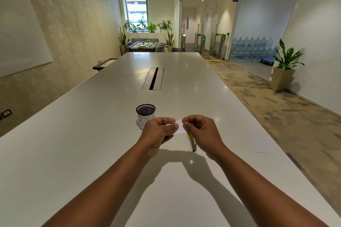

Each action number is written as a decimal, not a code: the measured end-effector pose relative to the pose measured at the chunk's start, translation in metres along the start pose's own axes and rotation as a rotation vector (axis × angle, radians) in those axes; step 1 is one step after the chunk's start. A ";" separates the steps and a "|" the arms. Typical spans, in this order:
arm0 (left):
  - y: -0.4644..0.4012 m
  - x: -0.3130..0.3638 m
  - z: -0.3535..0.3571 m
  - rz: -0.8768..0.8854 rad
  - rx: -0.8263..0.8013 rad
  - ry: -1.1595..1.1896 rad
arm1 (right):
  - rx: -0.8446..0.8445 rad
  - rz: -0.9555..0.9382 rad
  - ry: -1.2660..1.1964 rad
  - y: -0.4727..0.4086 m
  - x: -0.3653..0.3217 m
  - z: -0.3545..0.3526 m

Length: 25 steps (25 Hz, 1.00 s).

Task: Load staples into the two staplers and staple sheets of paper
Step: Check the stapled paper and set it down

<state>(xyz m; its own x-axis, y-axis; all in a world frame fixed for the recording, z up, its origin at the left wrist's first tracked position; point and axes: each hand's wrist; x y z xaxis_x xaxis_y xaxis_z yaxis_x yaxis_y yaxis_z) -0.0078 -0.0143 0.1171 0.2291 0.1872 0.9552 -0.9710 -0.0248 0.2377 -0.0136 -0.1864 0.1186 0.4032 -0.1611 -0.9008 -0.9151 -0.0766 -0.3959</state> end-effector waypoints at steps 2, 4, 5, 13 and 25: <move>0.000 0.000 -0.001 0.007 -0.013 -0.018 | 0.009 -0.001 -0.002 0.000 0.001 0.000; -0.001 -0.001 -0.001 0.008 0.016 -0.013 | -0.002 0.001 -0.010 0.000 0.001 0.000; -0.003 -0.002 0.000 0.001 0.043 0.008 | -0.014 0.000 -0.011 0.001 0.000 0.001; -0.002 -0.002 -0.003 -0.014 -0.002 0.061 | 0.006 0.013 -0.002 -0.001 0.000 0.002; -0.005 -0.003 -0.003 -0.001 0.039 0.020 | -0.064 0.000 -0.029 -0.003 0.000 0.000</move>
<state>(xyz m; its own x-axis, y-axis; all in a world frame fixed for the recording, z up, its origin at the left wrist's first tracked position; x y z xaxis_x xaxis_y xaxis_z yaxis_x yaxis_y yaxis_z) -0.0037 -0.0116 0.1127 0.2280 0.2067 0.9515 -0.9674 -0.0625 0.2454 -0.0110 -0.1859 0.1195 0.4021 -0.1328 -0.9059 -0.9125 -0.1391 -0.3846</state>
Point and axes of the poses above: each hand's wrist, its own y-axis away from the middle knuckle, its own z-axis out of the palm, x = y × z, and after that the axes turned 8 degrees about -z, right-handed
